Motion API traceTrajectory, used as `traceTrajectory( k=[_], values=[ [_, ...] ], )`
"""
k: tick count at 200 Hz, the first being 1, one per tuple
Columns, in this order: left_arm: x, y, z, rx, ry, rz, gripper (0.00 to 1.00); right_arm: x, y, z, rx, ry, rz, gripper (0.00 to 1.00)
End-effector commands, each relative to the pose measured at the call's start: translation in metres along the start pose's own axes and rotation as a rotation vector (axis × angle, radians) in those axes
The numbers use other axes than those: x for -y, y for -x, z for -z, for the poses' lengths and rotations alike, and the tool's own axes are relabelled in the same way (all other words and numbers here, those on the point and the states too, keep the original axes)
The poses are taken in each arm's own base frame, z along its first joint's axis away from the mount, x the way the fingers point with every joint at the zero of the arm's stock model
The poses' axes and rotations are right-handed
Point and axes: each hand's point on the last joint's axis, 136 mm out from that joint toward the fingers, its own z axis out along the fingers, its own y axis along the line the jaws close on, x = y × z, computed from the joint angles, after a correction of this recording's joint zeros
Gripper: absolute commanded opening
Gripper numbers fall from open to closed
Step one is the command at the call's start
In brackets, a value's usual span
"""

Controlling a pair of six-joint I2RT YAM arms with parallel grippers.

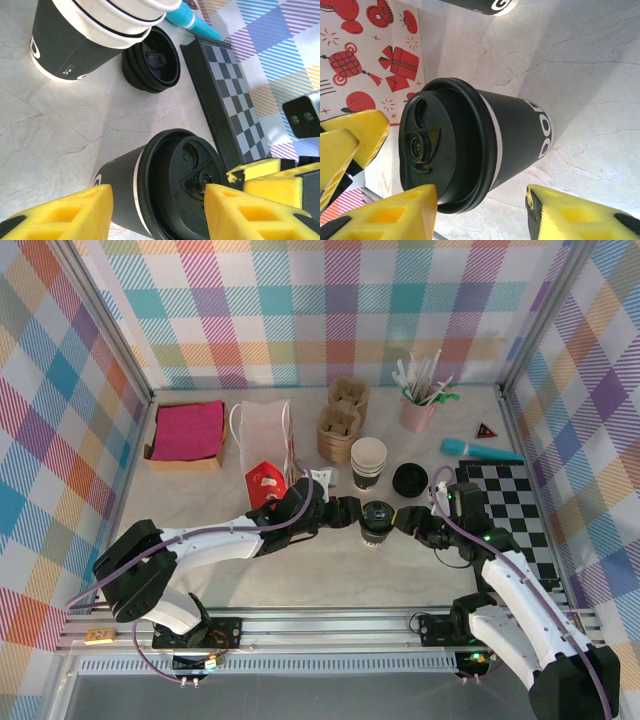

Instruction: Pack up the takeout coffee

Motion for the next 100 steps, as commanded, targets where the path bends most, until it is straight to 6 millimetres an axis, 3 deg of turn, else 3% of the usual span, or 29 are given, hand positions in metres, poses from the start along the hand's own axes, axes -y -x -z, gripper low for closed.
traceTrajectory(
  k=[1, 56, 100],
  values=[
    [0.0, -0.01, 0.007, -0.038, -0.007, 0.002, 0.51, -0.01, -0.005, 0.002, -0.03, 0.04, 0.033, 0.53],
    [0.001, -0.03, -0.004, -0.098, 0.011, -0.036, 0.51, -0.016, -0.001, -0.004, -0.039, 0.043, 0.038, 0.54],
    [-0.004, -0.034, -0.013, -0.109, 0.021, -0.03, 0.51, -0.012, 0.001, -0.007, -0.038, 0.03, 0.035, 0.53]
  ],
)
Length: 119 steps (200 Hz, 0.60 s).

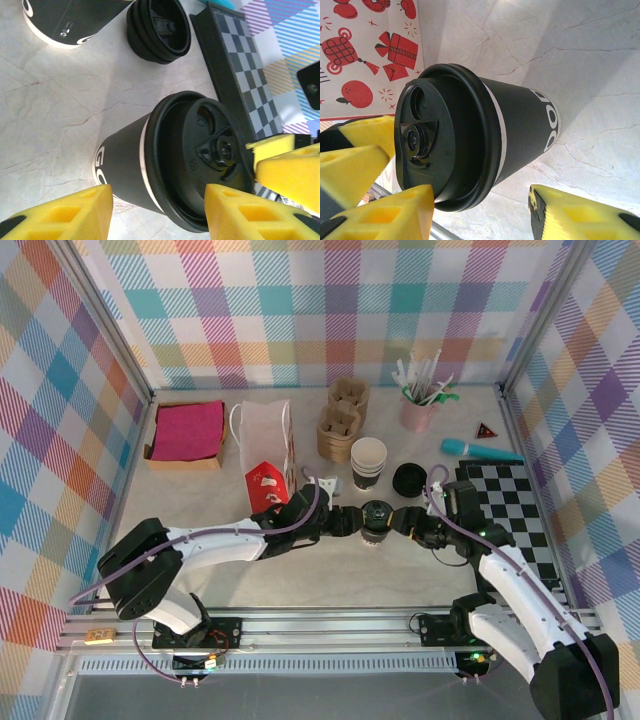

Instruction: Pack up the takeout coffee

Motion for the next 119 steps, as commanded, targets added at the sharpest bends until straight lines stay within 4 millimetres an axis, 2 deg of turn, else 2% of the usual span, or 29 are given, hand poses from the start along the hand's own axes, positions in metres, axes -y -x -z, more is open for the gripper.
traceTrajectory(
  k=[1, 51, 119],
  values=[
    [0.004, -0.004, -0.005, -0.021, -0.007, -0.016, 0.51, -0.011, 0.007, 0.002, 0.016, 0.026, 0.035, 0.53],
    [0.011, 0.001, -0.006, -0.014, -0.027, -0.015, 0.5, -0.016, 0.008, 0.004, 0.023, 0.044, 0.044, 0.53],
    [0.017, 0.019, 0.011, 0.035, -0.064, -0.03, 0.5, -0.022, 0.016, 0.009, 0.04, 0.035, 0.069, 0.58]
  ],
)
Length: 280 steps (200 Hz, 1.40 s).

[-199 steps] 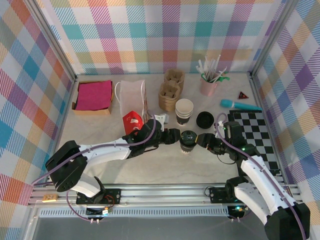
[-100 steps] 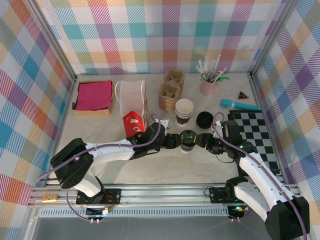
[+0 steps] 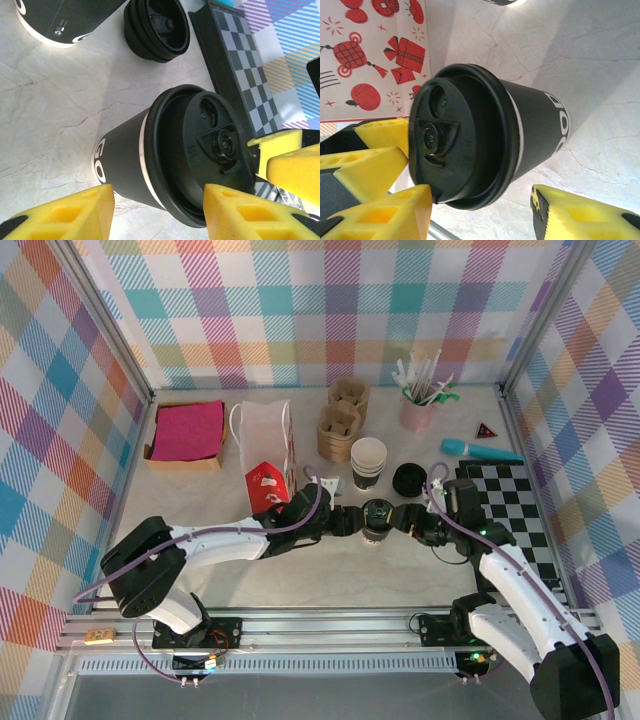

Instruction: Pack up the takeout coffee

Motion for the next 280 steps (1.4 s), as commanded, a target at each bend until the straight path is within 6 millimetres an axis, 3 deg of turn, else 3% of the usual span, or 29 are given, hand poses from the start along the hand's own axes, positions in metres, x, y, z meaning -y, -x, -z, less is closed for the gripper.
traceTrajectory(
  k=[1, 34, 150, 280],
  values=[
    [0.012, 0.015, 0.011, 0.034, -0.047, -0.025, 0.5, -0.013, 0.01, 0.005, 0.022, 0.017, 0.049, 0.58],
    [0.019, 0.023, 0.008, 0.031, -0.051, -0.042, 0.5, -0.011, 0.015, 0.0, 0.015, -0.001, 0.04, 0.58],
    [-0.002, 0.005, -0.021, -0.033, -0.021, -0.01, 0.49, 0.0, 0.013, -0.012, -0.007, -0.016, 0.01, 0.56],
    [-0.023, -0.008, -0.022, -0.044, 0.029, 0.005, 0.48, 0.03, -0.009, -0.024, -0.02, -0.04, -0.033, 0.52]
  ],
)
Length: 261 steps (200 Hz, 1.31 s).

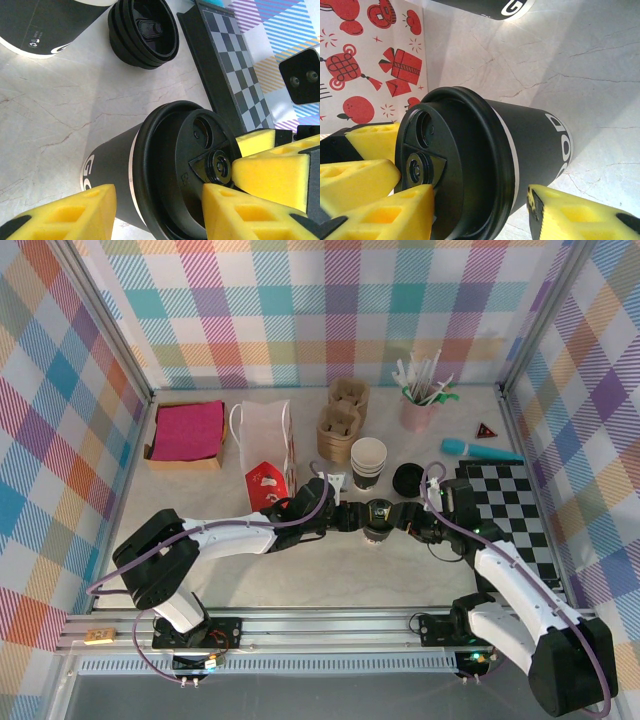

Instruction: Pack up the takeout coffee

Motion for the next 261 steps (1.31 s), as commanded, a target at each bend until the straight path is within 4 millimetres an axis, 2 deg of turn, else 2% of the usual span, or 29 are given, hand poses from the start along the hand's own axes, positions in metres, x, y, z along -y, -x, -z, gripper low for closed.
traceTrajectory(
  k=[1, 60, 194, 230, 261],
  values=[
    [-0.024, -0.014, -0.003, -0.029, 0.062, 0.016, 0.48, 0.019, -0.016, -0.006, -0.043, -0.048, -0.035, 0.52],
    [-0.037, -0.025, -0.006, -0.026, 0.063, 0.044, 0.48, 0.03, -0.02, -0.013, -0.044, -0.056, -0.043, 0.52],
    [-0.044, -0.031, -0.003, -0.021, 0.077, 0.045, 0.48, 0.043, -0.027, -0.021, -0.054, -0.073, -0.061, 0.51],
    [-0.037, -0.025, 0.0, -0.009, 0.066, 0.041, 0.48, 0.034, -0.022, -0.017, -0.044, -0.06, -0.05, 0.52],
    [-0.029, -0.016, 0.005, 0.005, 0.062, 0.027, 0.51, 0.018, -0.011, -0.007, -0.023, -0.046, -0.018, 0.56]
  ],
)
